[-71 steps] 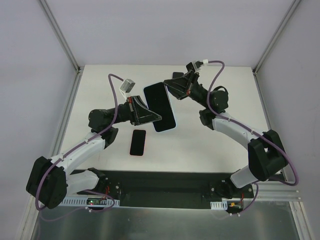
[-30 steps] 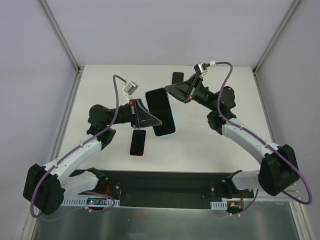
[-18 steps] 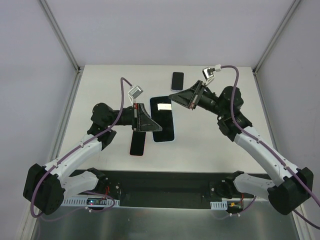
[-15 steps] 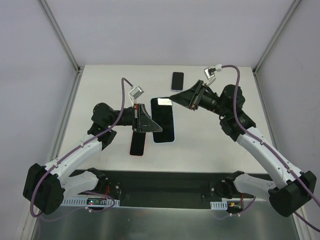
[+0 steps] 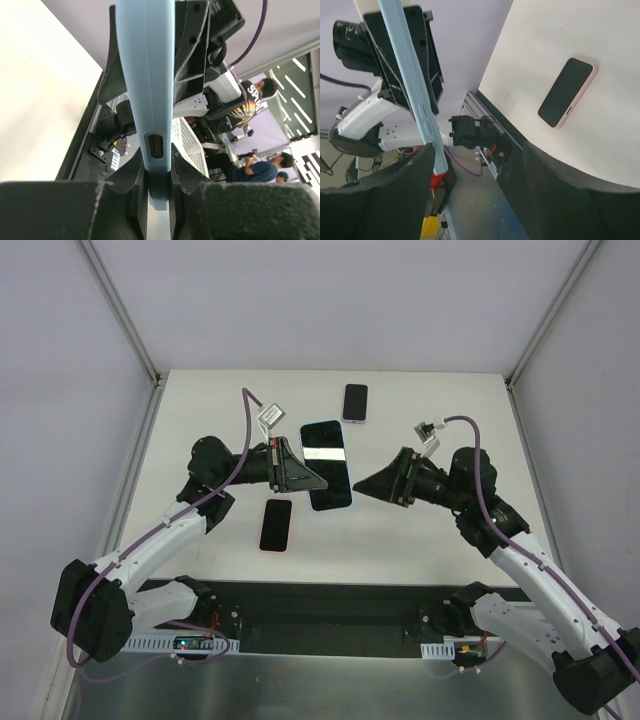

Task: Take the phone out of the phone case
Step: Remove the phone case from the phone.

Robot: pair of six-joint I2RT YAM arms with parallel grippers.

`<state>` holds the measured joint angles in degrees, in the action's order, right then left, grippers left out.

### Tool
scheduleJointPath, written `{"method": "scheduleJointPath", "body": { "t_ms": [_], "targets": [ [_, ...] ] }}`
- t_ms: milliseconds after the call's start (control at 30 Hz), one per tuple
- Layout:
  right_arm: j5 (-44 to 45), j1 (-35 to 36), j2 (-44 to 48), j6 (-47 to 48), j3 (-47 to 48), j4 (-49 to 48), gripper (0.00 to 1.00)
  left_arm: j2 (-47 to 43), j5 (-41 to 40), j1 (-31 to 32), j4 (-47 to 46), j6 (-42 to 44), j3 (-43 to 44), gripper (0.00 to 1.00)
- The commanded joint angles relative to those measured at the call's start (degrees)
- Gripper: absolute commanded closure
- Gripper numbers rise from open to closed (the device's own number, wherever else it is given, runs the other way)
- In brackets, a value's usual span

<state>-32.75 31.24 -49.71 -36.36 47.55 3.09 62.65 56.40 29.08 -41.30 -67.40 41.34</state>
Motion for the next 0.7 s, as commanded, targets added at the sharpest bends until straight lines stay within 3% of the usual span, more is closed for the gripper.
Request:
{"method": "scheduleJointPath", "body": {
  "t_ms": [0, 167, 500, 667],
  "targets": [
    [-7.14, 0.40, 3.13, -1.08, -3.08, -5.02, 0.29, 2.11, -3.49, -1.04, -9.92, -4.40, 3.39, 1.00],
    [-10.57, 1.10, 3.66, 0.06, -1.94, -7.05, 0.35, 4.14, -4.28, -1.31, -12.14, -7.13, 3.39, 1.00],
    [-11.28, 3.30, -0.03, -0.64, -1.85, -11.09, 0.57, 4.76, -5.34, -1.40, -12.75, -7.84, 3.39, 1.00],
    [-9.35, 3.30, -1.52, -0.38, -0.62, -11.35, 0.45, 4.76, -5.16, -1.40, -13.46, -8.10, 3.22, 1.00]
  ]
}}
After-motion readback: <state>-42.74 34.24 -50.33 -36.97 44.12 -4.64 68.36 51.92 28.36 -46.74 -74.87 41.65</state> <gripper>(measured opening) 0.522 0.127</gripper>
